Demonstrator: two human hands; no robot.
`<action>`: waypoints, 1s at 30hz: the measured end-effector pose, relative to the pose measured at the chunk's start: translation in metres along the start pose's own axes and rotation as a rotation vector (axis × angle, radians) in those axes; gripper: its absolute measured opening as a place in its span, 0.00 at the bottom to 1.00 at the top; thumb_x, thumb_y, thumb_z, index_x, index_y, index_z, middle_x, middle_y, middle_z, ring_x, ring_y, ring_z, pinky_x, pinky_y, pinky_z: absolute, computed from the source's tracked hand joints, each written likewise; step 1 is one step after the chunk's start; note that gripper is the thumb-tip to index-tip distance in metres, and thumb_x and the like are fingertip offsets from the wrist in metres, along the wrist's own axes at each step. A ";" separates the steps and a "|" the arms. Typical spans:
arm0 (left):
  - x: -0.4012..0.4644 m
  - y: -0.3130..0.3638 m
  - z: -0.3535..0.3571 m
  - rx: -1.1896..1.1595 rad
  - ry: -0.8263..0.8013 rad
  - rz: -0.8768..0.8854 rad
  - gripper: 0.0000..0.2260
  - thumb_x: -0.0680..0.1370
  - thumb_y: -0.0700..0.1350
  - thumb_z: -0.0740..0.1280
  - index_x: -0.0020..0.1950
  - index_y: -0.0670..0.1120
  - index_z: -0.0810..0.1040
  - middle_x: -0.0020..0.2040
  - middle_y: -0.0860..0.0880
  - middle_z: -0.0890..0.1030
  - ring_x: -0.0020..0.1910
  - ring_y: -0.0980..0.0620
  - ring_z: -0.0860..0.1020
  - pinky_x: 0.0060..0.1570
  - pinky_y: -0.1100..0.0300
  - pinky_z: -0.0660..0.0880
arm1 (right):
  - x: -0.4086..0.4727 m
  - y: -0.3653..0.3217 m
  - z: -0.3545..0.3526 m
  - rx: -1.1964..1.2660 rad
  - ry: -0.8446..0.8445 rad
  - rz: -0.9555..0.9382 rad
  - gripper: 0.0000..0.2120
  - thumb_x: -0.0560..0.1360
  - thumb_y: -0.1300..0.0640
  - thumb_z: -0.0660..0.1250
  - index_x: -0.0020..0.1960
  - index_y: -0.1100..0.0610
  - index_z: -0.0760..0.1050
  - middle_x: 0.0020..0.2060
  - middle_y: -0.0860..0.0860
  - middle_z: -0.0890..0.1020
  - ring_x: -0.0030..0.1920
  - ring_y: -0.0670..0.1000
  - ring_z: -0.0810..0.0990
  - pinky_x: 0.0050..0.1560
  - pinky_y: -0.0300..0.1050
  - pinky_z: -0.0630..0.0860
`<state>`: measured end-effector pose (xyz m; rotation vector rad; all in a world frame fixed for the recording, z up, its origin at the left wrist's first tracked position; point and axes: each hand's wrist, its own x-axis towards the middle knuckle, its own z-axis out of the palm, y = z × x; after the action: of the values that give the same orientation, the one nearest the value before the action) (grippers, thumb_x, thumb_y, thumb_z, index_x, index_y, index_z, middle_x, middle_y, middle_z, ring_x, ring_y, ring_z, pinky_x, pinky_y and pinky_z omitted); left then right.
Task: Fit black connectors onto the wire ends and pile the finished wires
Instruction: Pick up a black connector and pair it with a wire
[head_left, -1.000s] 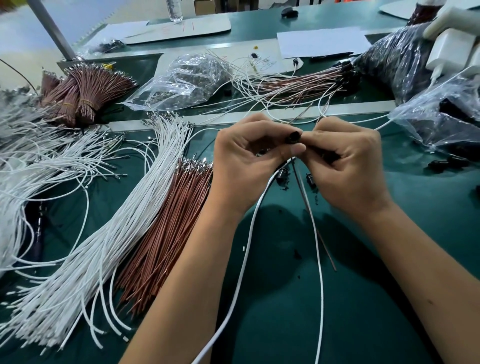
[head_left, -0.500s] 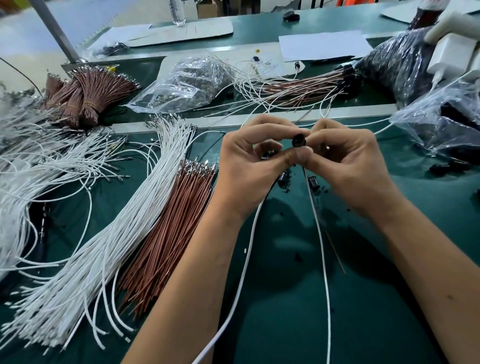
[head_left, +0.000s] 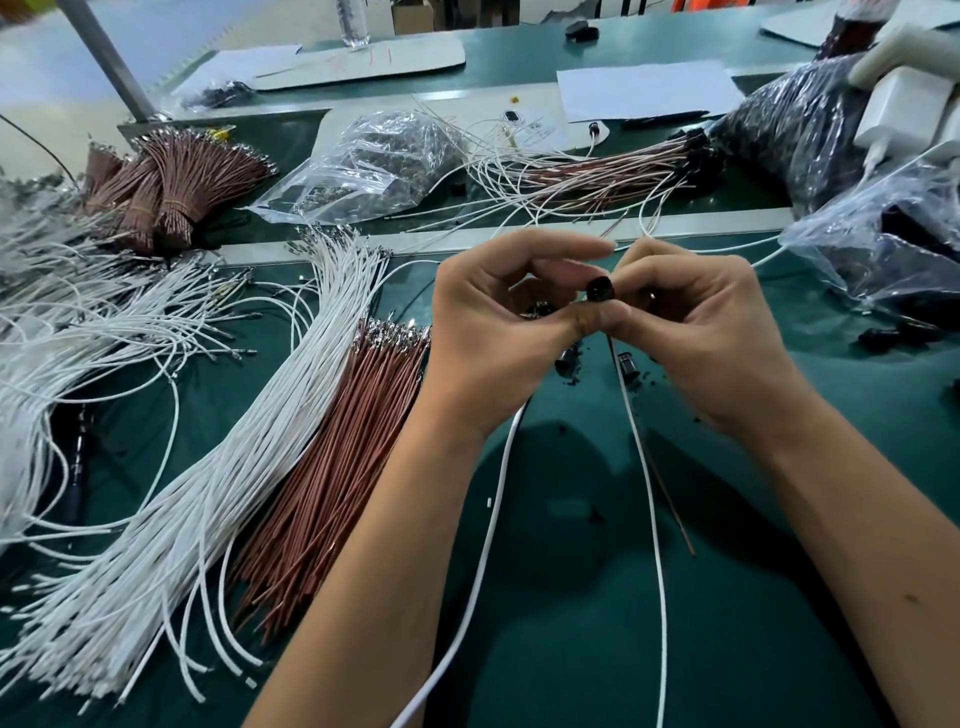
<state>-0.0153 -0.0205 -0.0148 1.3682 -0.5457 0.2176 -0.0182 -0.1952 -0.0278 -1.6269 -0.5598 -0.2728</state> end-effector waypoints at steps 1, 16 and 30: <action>0.000 0.000 0.000 0.003 0.004 -0.002 0.16 0.67 0.32 0.80 0.52 0.40 0.83 0.39 0.50 0.83 0.42 0.51 0.83 0.46 0.53 0.81 | 0.000 0.000 0.000 0.008 -0.006 -0.004 0.03 0.74 0.58 0.76 0.46 0.56 0.84 0.40 0.55 0.77 0.40 0.54 0.73 0.40 0.54 0.68; 0.000 0.000 0.002 -0.026 -0.051 0.030 0.15 0.66 0.30 0.80 0.45 0.41 0.79 0.38 0.50 0.81 0.39 0.52 0.79 0.44 0.59 0.77 | 0.001 -0.001 -0.003 0.039 -0.038 -0.037 0.06 0.73 0.54 0.77 0.50 0.53 0.87 0.42 0.55 0.80 0.43 0.53 0.77 0.43 0.48 0.74; 0.001 -0.010 -0.002 -0.394 0.195 -0.509 0.05 0.72 0.33 0.74 0.44 0.42 0.83 0.37 0.47 0.83 0.34 0.54 0.80 0.39 0.64 0.79 | -0.001 0.008 0.008 0.013 0.079 0.244 0.04 0.75 0.60 0.74 0.41 0.55 0.84 0.29 0.43 0.81 0.31 0.40 0.74 0.34 0.31 0.69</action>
<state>-0.0096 -0.0208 -0.0235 1.0443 -0.0585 -0.1652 -0.0163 -0.1876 -0.0360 -1.6460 -0.2985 -0.1510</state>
